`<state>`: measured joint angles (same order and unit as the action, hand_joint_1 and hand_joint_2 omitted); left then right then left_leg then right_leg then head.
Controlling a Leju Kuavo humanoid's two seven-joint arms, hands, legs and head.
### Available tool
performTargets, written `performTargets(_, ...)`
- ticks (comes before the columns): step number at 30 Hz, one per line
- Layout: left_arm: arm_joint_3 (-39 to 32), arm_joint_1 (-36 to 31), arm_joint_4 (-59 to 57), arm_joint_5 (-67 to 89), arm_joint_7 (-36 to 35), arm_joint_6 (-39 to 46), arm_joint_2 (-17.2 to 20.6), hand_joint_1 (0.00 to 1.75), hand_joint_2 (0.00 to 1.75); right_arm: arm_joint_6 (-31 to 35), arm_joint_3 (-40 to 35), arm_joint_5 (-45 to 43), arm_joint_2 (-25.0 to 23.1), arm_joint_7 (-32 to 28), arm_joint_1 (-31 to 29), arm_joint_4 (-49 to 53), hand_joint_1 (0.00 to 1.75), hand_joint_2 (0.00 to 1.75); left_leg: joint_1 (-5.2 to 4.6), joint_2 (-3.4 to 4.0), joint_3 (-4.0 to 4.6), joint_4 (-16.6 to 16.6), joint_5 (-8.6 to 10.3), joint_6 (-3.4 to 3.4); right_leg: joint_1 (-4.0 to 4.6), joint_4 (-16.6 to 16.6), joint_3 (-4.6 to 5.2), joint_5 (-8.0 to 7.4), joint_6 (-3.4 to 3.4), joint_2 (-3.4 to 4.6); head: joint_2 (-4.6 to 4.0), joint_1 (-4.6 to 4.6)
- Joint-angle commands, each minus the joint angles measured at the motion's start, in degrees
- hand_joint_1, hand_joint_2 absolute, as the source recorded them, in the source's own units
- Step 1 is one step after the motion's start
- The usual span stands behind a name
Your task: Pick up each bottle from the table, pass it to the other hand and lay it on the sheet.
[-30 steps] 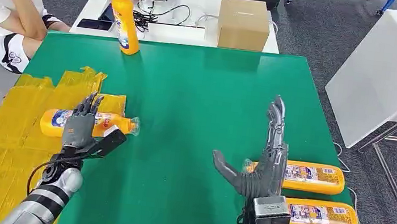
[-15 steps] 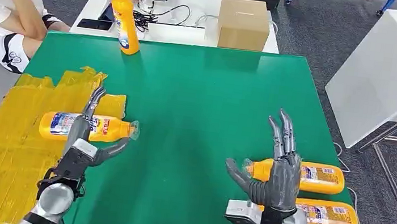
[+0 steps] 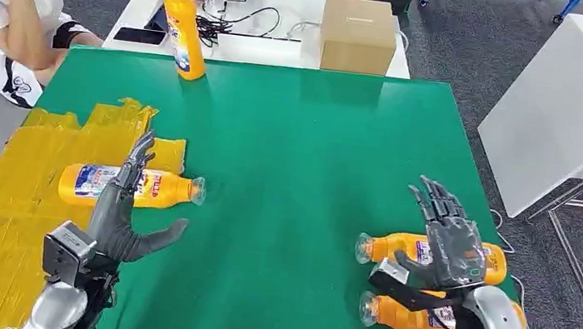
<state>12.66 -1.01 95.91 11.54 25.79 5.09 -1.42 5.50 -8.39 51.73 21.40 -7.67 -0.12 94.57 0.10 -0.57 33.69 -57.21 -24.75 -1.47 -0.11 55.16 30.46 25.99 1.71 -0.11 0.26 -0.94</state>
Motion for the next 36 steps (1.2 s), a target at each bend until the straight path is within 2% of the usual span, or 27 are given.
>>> performTargets(1, 2.5, -0.8, -0.5, -0.7, 0.8, -0.6, 0.4, 0.00, 1.75, -5.2, 4.5, -2.3, 8.8, -0.1, -3.0, -14.0, 0.00, 1.75, 0.02, -0.03, -0.21, 0.0, -0.05, 0.04, 0.02, -0.1, -0.24, 0.04, 0.02, -0.07, 0.00, 0.02)
performTargets(10, 2.5, -1.1, -1.2, -1.1, 0.7, -0.4, 0.5, 0.00, 1.75, -5.5, 5.3, -2.7, 8.6, 0.1, -2.1, -14.2, 0.00, 1.75, 0.04, 0.03, -0.12, 0.1, -0.03, 0.03, 0.05, -0.1, -0.11, 0.00, 0.01, 0.00, 0.00, 0.02)
performTargets(11, 2.6, -1.2, -1.3, -1.1, 0.7, -0.4, 0.5, 0.00, 1.75, -5.6, 5.3, -2.7, 8.6, 0.1, -2.1, -14.7, 0.00, 1.75, 0.06, 0.07, -0.41, 0.1, -0.11, 0.08, 0.07, -0.2, -0.42, 0.05, 0.01, 0.01, 0.00, 0.02)
performTargets(12, 2.7, -1.2, -1.4, -1.1, 0.7, -0.4, 0.5, 0.00, 1.75, -5.6, 5.4, -2.7, 8.6, 0.1, -2.0, -15.1, 0.00, 1.75, 0.05, 0.04, -0.15, 0.1, -0.03, 0.04, 0.06, -0.1, -0.14, -0.01, 0.00, 0.00, 0.00, 0.02)
performTargets(25, 3.7, -1.8, -1.9, -1.3, 0.7, -0.1, 1.0, 0.00, 1.75, -7.2, 4.5, -3.4, 9.4, -0.4, -1.9, -17.2, 0.00, 1.75, 0.06, 0.07, -0.32, 0.1, -0.09, 0.07, 0.06, -0.2, -0.31, 0.04, 0.00, 0.02, 0.00, 0.02)
performTargets(28, 3.7, -1.8, -1.9, -1.3, 0.7, -0.1, 1.0, 0.00, 1.75, -7.2, 4.5, -3.4, 9.4, -0.4, -1.9, -17.2, 0.00, 1.75, 0.06, 0.04, -0.14, 0.1, -0.03, 0.04, 0.06, -0.1, -0.12, 0.00, -0.01, 0.00, 0.00, 0.02)
performTargets(30, 3.7, -1.8, -1.9, -1.4, 0.7, -0.1, 1.0, 0.00, 1.75, -7.5, 4.5, -3.6, 9.5, -0.5, -1.9, -17.0, 0.00, 1.75, 0.06, 0.08, -0.36, 0.1, -0.09, 0.08, 0.06, -0.2, -0.34, 0.04, -0.01, 0.02, 0.00, 0.02)
performTargets(31, 3.8, -2.0, -1.9, -1.5, 0.8, -0.1, 1.1, 0.00, 1.75, -8.4, 3.9, -3.8, 10.2, -0.5, -1.8, -17.0, 0.00, 1.75, 0.05, 0.06, -0.12, 0.1, -0.03, 0.04, 0.05, -0.1, -0.09, 0.00, -0.01, 0.02, 0.00, 0.02)
performTargets(36, 4.3, -2.8, -2.9, -2.1, 0.9, -0.2, 1.2, 0.00, 1.75, -9.5, 2.7, -4.5, 10.4, -0.8, -3.0, -20.5, 0.00, 1.75, 0.05, 0.03, -0.16, 0.1, -0.03, 0.03, 0.06, -0.1, -0.15, 0.00, 0.01, -0.01, 0.00, 0.02)
